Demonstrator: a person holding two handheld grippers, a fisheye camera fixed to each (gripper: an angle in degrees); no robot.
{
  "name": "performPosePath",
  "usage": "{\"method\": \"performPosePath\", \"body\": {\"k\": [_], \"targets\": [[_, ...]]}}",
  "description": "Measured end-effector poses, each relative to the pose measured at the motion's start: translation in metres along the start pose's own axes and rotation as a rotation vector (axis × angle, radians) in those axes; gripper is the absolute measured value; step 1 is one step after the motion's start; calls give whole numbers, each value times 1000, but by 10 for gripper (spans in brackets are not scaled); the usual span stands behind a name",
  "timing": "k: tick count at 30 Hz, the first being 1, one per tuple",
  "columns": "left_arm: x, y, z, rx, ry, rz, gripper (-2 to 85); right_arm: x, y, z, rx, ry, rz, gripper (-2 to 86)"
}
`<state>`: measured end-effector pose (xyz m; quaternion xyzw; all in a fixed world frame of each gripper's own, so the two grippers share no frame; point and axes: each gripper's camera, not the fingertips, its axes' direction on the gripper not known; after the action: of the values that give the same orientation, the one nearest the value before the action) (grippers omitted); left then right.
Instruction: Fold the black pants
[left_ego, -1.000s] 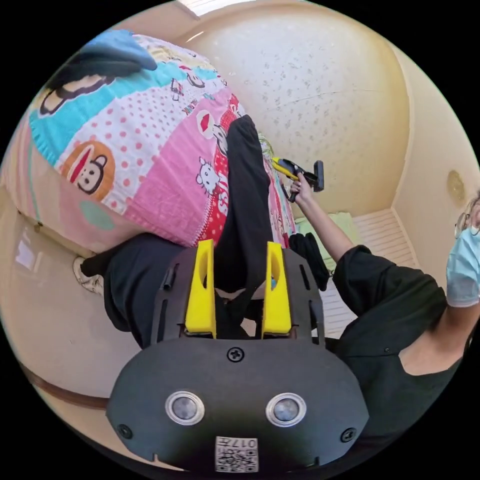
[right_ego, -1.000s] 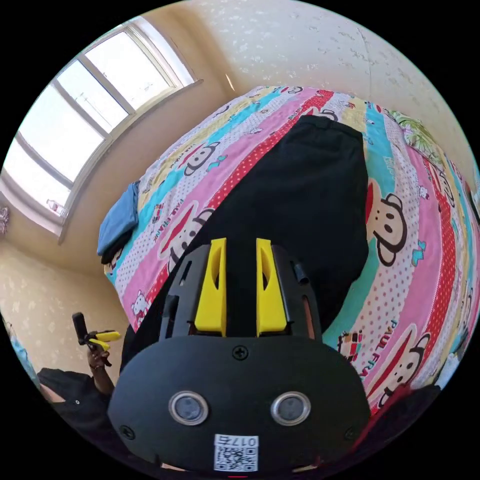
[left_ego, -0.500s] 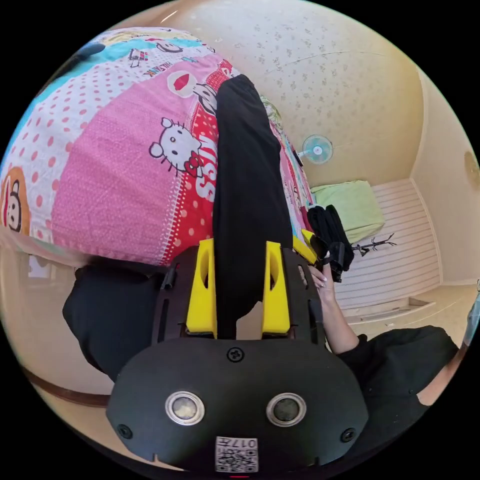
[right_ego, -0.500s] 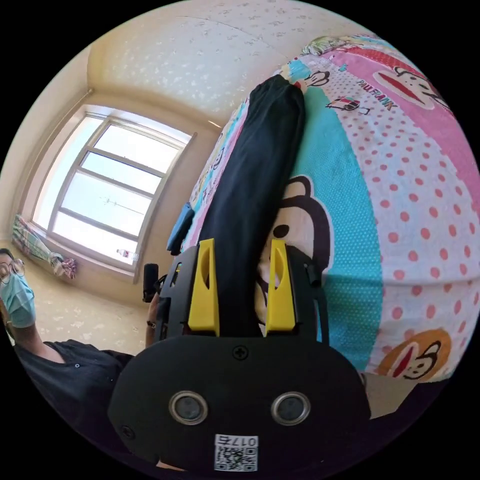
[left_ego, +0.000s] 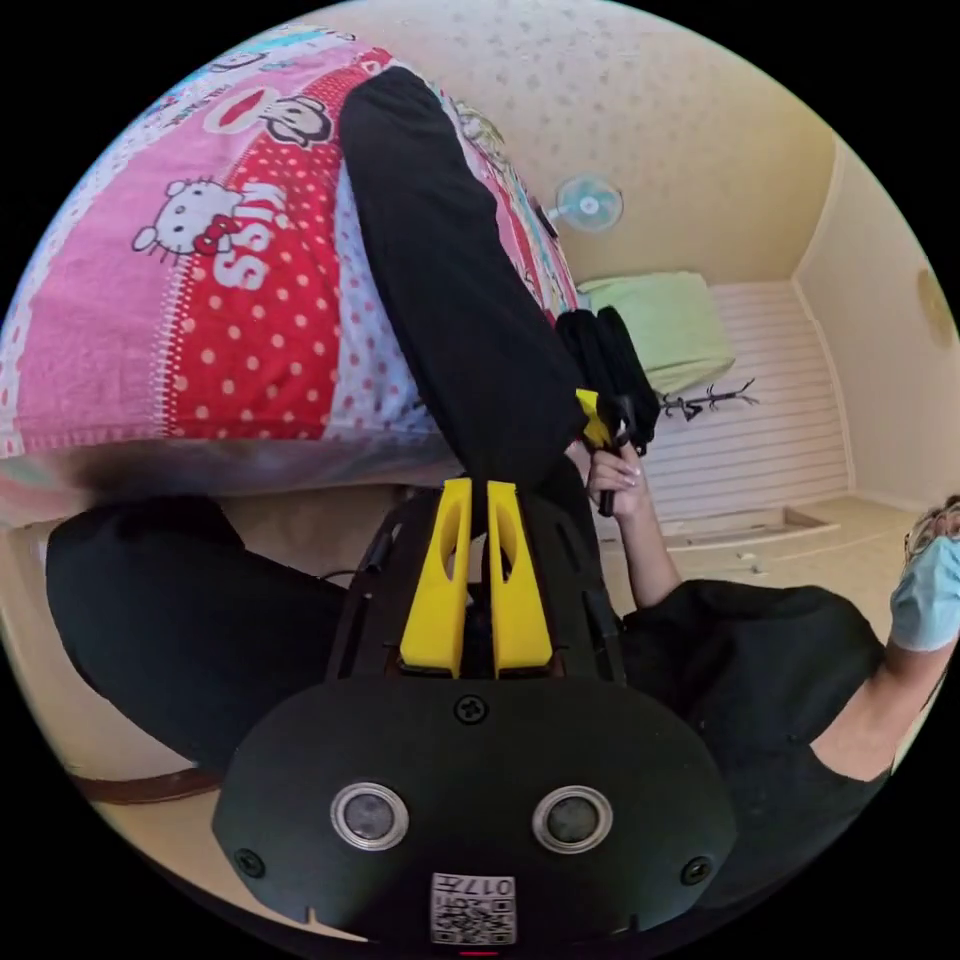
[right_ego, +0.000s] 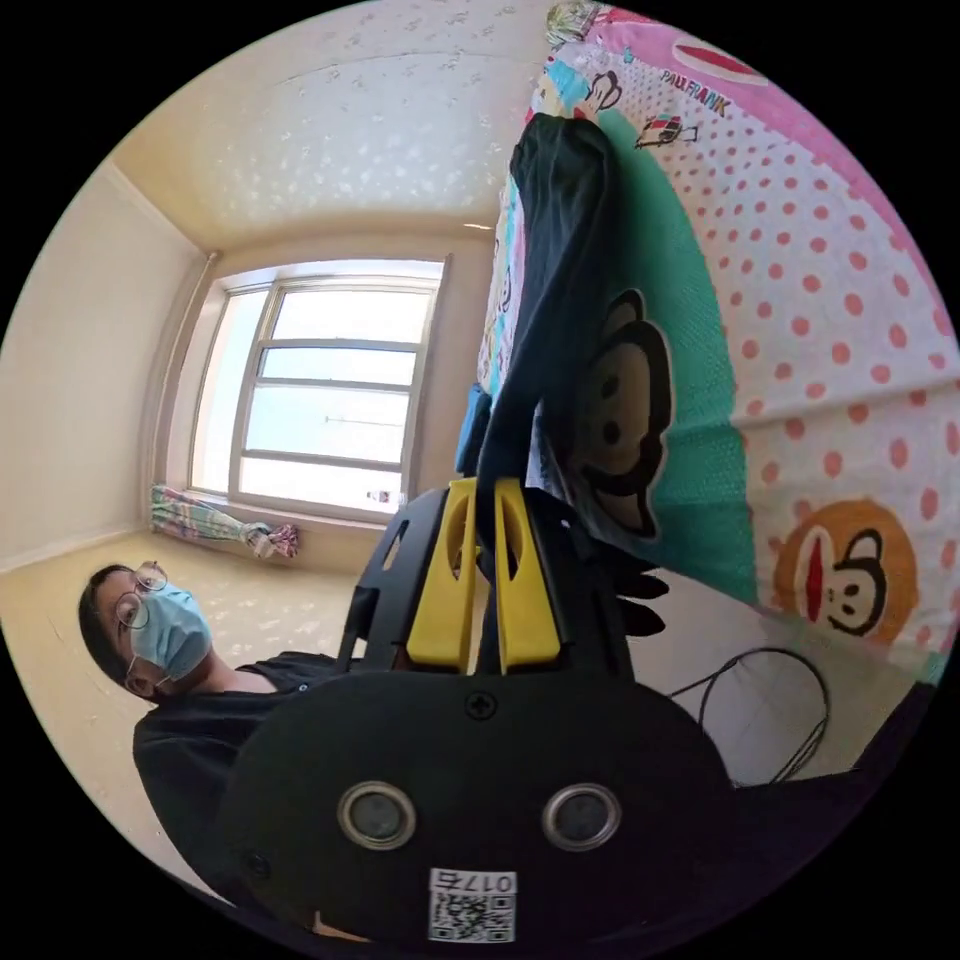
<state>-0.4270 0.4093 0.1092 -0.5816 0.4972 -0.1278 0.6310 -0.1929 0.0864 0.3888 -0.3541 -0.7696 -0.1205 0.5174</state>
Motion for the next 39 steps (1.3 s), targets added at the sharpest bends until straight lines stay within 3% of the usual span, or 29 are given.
{"method": "performPosePath", "body": {"k": [3,6,9,12,17,21,26,30,39], "targets": [[-3,11,32,-117,-47,-21,43,9,18,-8,-151,336,48,44],[-33,12,33,-89,55,-113,62,28,26,-23,-123,485,134,60],[-30,-13,12,-60,141,-26,87,22,13,-45,32,441,73,115],[-9,-54,-19,58,-7,59,111,12,-24,-60,112,376,-18,126],[-36,-127,-39,311,-142,-44,138,20,-84,-61,140,322,-79,127],[-77,-139,-27,281,-80,-164,157,50,-77,-38,36,76,-31,108],[-94,-115,-25,337,35,-197,121,59,-36,-40,20,27,-38,107],[-101,-132,-24,342,40,-205,101,68,-55,-62,72,126,-47,122],[-124,-216,-8,211,72,-171,74,74,-115,-62,-34,196,-88,153]]}}
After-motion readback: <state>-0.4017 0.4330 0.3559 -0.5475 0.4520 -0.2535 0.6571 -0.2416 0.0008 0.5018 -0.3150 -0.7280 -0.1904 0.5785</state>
